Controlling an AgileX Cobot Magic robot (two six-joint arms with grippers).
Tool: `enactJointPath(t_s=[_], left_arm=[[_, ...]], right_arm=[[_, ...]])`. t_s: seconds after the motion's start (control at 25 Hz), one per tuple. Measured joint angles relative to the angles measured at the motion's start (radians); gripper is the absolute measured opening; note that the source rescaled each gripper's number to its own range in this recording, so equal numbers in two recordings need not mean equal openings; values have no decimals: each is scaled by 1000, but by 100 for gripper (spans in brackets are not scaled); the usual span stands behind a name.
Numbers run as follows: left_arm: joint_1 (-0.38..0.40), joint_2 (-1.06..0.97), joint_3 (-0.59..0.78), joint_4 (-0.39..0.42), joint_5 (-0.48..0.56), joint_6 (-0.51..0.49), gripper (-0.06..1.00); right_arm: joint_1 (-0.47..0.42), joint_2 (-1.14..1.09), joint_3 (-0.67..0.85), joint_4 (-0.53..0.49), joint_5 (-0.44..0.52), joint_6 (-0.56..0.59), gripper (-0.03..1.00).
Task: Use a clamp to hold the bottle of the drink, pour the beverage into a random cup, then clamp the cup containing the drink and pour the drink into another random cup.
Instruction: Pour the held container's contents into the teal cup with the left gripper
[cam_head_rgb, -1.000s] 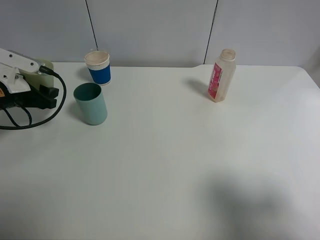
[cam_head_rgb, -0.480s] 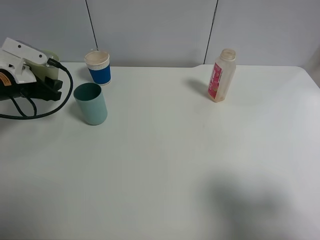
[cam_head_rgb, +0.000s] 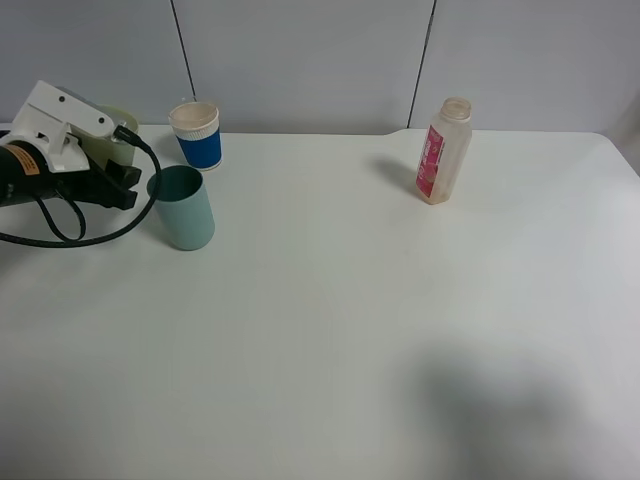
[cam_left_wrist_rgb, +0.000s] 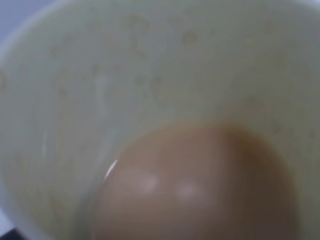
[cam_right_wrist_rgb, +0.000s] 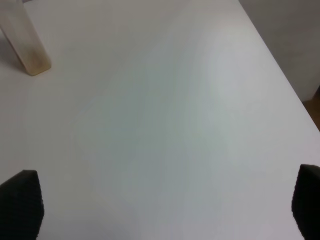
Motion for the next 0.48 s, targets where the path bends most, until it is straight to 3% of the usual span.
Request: enactJointPath(t_s=[0.48], left_arm=[[0,-1,0,31,14,3,1]], right_arm=[[0,0,0,0,0,0,99]])
